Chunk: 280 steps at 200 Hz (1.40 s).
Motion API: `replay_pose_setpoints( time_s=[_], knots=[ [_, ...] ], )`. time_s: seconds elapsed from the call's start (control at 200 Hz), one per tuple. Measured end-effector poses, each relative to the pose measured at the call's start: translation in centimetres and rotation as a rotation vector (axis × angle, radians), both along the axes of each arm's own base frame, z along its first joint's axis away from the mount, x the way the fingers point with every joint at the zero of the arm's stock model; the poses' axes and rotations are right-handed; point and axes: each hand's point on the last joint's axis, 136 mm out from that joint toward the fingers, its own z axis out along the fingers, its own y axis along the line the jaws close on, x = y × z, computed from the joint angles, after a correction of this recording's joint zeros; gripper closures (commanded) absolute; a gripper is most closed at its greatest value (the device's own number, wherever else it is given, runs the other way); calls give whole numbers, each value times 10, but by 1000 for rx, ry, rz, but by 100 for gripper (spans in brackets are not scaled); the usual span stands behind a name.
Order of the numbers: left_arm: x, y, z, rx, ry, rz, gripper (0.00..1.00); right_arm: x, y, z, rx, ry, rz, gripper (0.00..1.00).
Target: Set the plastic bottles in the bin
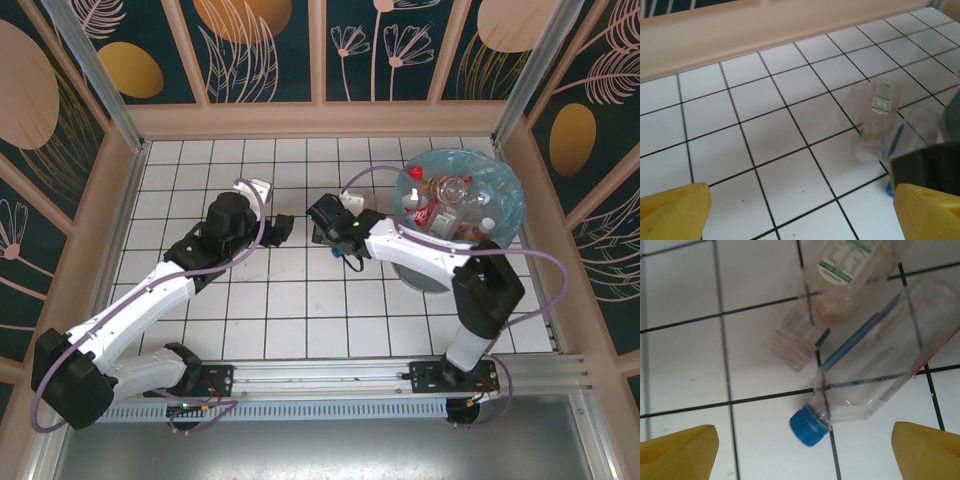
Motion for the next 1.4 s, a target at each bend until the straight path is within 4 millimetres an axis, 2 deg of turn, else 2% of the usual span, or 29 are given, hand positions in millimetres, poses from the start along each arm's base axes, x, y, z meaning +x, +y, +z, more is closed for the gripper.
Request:
replay_pose_setpoints(
  time_s=[0.16, 0.265, 0.4, 0.52, 0.611, 0.861, 1.061, 1.401],
  knots=[
    [-14, -23, -5, -20, 34, -160, 8, 7, -12, -36, -53, 51, -88, 9],
    [-29, -42, -18, -13, 83, -296, 8, 9, -20, -43, -53, 58, -122, 9],
    [-62, -65, -32, 20, 96, -488, 6, 18, -28, -45, -34, 47, -158, 10],
    [-92, -70, -38, 30, 63, -617, 5, 24, -34, -52, -30, 46, -178, 11],
    [-104, -67, -30, 23, 5, -667, 4, 25, -38, -59, -30, 51, -191, 14],
    [-110, -67, 7, -8, -163, -705, 4, 23, -47, -71, -38, 59, -207, 19],
    [-108, -67, 10, -6, -189, -704, 4, 22, -60, -79, -66, 60, -225, 22],
    [-105, -64, 16, -4, -219, -677, 6, 23, -52, -74, -95, 20, -183, 45]
  ],
)
